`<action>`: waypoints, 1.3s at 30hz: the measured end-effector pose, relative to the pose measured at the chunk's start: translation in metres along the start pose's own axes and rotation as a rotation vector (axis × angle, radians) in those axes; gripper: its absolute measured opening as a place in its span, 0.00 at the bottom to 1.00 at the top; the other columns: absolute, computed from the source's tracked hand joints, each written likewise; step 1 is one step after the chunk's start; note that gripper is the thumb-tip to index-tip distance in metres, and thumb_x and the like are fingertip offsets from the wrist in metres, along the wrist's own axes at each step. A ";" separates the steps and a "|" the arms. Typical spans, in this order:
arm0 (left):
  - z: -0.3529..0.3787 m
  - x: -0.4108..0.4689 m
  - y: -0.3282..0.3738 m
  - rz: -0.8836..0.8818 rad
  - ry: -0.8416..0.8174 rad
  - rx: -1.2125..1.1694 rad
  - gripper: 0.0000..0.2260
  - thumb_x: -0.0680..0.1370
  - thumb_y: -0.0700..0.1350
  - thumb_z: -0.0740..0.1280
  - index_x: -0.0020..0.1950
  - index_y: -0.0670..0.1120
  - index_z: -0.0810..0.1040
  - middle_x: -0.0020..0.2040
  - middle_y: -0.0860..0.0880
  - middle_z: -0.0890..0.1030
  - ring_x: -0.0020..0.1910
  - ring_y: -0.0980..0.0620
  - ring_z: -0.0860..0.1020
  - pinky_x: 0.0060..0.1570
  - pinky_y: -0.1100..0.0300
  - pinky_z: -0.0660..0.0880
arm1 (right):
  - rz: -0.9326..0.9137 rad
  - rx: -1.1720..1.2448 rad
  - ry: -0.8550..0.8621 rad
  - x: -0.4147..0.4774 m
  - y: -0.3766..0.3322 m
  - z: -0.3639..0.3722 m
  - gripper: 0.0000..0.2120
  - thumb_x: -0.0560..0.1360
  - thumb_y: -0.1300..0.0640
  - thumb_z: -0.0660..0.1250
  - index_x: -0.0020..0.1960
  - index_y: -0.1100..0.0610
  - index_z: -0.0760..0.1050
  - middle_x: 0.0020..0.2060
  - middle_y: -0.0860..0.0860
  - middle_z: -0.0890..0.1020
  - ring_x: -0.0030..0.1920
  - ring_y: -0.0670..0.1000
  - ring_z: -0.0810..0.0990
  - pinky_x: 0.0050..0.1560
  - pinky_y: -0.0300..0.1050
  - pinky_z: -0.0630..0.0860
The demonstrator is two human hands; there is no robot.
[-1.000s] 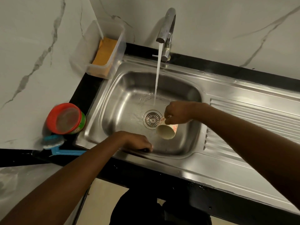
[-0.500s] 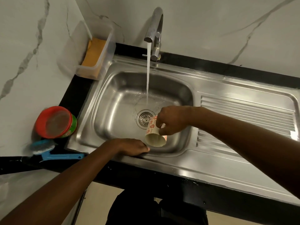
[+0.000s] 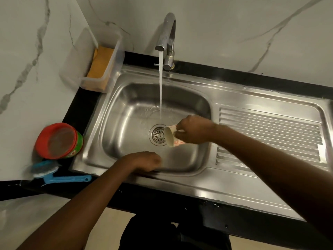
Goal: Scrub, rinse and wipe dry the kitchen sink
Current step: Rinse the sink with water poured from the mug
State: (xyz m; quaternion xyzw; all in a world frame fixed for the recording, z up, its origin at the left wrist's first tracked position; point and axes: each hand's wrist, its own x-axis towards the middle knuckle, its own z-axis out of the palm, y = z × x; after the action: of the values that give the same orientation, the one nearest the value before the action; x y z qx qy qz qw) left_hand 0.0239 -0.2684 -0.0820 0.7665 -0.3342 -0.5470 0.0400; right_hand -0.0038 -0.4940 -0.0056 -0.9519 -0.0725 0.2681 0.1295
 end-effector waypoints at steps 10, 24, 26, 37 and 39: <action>0.006 -0.036 -0.048 -0.151 0.082 0.094 0.19 0.87 0.55 0.55 0.67 0.48 0.80 0.66 0.45 0.82 0.64 0.46 0.79 0.58 0.55 0.72 | -0.229 -0.015 -0.110 0.003 -0.047 0.021 0.16 0.81 0.45 0.63 0.57 0.54 0.84 0.52 0.54 0.85 0.47 0.52 0.78 0.47 0.43 0.69; 0.004 0.035 0.030 0.159 0.149 -0.239 0.19 0.88 0.51 0.56 0.77 0.49 0.74 0.77 0.48 0.74 0.73 0.48 0.73 0.67 0.60 0.67 | 0.304 0.968 0.231 -0.050 0.007 0.020 0.20 0.84 0.48 0.64 0.35 0.52 0.79 0.28 0.46 0.80 0.29 0.45 0.77 0.35 0.43 0.75; 0.011 0.040 0.038 0.173 0.100 -0.226 0.20 0.88 0.52 0.55 0.79 0.48 0.71 0.79 0.45 0.70 0.75 0.46 0.70 0.70 0.57 0.65 | 0.405 1.195 0.286 -0.047 -0.012 0.031 0.19 0.84 0.49 0.64 0.37 0.56 0.79 0.30 0.50 0.80 0.29 0.47 0.77 0.33 0.45 0.75; 0.023 0.053 0.088 0.298 0.088 -0.323 0.22 0.88 0.52 0.56 0.83 0.50 0.62 0.82 0.47 0.65 0.80 0.49 0.62 0.75 0.59 0.58 | 0.961 2.197 0.697 -0.037 -0.029 0.022 0.14 0.78 0.66 0.53 0.35 0.58 0.68 0.29 0.55 0.76 0.21 0.48 0.68 0.30 0.41 0.75; 0.023 0.055 0.094 0.331 0.116 -0.354 0.15 0.88 0.44 0.57 0.74 0.46 0.68 0.72 0.43 0.72 0.73 0.46 0.69 0.73 0.55 0.64 | 0.960 2.286 0.673 -0.064 -0.039 0.035 0.13 0.77 0.67 0.53 0.37 0.57 0.67 0.29 0.55 0.76 0.22 0.48 0.70 0.32 0.43 0.79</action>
State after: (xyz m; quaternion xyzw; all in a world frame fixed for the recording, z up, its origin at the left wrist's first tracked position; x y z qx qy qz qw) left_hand -0.0303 -0.3648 -0.0956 0.7126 -0.3514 -0.5379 0.2819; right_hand -0.0785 -0.4626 0.0083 -0.2516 0.5821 -0.0552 0.7713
